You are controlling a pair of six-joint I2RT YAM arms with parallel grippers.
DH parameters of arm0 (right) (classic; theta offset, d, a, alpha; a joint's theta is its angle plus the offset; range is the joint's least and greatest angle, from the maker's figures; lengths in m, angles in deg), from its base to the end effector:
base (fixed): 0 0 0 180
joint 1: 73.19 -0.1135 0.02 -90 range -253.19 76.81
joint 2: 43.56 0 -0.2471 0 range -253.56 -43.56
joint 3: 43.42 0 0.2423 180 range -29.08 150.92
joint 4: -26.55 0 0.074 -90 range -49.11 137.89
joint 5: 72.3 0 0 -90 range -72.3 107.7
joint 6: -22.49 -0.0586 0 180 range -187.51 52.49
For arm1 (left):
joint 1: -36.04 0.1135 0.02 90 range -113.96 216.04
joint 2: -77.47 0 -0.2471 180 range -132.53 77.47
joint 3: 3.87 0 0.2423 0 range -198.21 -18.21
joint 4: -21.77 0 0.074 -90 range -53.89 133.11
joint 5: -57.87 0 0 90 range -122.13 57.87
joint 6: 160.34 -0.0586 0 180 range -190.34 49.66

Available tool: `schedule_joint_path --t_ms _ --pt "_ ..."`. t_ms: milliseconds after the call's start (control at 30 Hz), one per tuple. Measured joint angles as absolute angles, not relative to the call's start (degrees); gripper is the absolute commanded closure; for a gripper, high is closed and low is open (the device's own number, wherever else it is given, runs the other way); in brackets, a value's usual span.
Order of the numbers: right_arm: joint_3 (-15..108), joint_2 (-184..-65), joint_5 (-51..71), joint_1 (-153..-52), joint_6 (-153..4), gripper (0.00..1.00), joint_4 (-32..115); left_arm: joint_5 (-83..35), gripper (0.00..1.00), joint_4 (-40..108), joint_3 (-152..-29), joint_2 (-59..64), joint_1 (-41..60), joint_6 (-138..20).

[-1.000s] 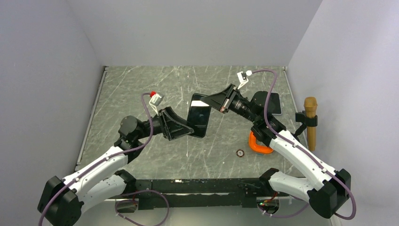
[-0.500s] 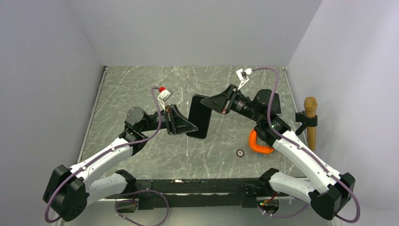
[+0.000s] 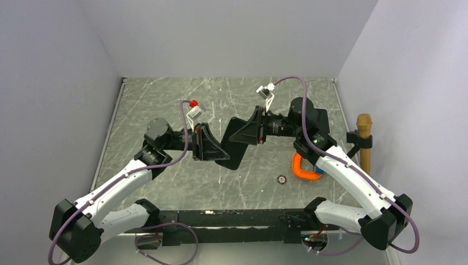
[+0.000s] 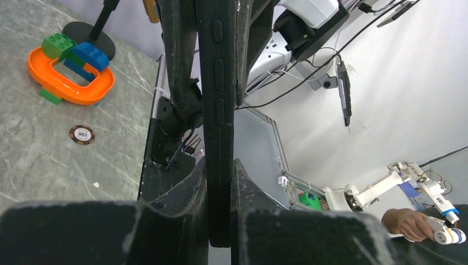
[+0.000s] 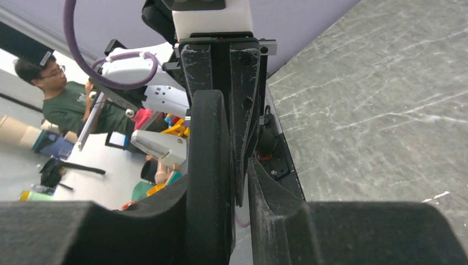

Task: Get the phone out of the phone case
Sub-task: Remove the phone case from the phone.

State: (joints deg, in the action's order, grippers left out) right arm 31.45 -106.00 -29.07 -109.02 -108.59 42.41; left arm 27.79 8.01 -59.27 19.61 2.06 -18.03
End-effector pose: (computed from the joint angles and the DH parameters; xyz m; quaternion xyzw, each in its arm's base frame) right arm 0.1827 0.1846 0.3779 -0.2412 0.6799 0.6176 0.3131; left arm 0.1640 -0.1717 0.3326 0.2937 0.6038 -0.6892 0.2723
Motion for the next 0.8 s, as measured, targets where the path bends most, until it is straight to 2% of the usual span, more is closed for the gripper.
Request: schedule_joint_path --t_ms 33,67,100,133,167,233,267,333,367,533,667,800 --pt "30.99 -106.0 -29.79 -109.02 -109.16 0.73 41.12 28.12 1.0 7.71 -59.27 19.61 2.06 -17.66" --pt "30.25 -106.0 -30.44 -109.02 -110.01 0.84 39.11 28.3 1.0 7.53 -59.24 19.61 2.06 -17.39" --pt "30.07 -106.0 -30.71 -109.02 -110.23 1.0 38.71 28.47 1.0 7.29 -59.24 19.61 2.08 -17.07" --pt "29.61 -106.0 -31.38 -109.02 -111.11 1.0 37.12 28.47 1.0 7.36 -59.24 19.61 2.1 -16.8" --pt "29.35 -106.0 -31.51 -109.02 -111.54 1.0 36.33 28.51 0.94 7.36 -59.22 19.56 2.15 -16.67" --pt "29.0 -106.02 -31.62 -109.02 -112.07 1.0 35.57 28.32 0.6 7.42 -59.24 19.56 2.21 -16.08" --pt "28.93 -105.89 -31.23 -109.02 -112.07 1.0 35.65 28.01 0.48 7.91 -59.27 19.56 2.21 -16.02" --pt "28.61 -105.12 -29.22 -108.78 -111.85 1.0 36.13 26.35 0.33 9.28 -59.31 19.96 2.21 -16.43" --pt "28.41 -104.42 -28.21 -108.39 -111.87 1.0 36.53 24.73 0.31 10.94 -59.31 20.77 2.21 -16.8" --pt "28.28 -101.1 -25.92 -102.59 -113.58 1.0 36.68 16.38 0.36 16.5 -57.52 28.39 2.26 -18.51" --pt "26.92 -101.08 -26.44 -100.76 -116.9 1.0 32.46 13.59 0.51 17.28 -55.57 32.44 2.28 -18.95" --pt "24.0 -102.11 -28.13 -100.76 -120.68 1.0 28.33 12.14 0.5 17.37 -55.24 32.18 2.37 -19.25"
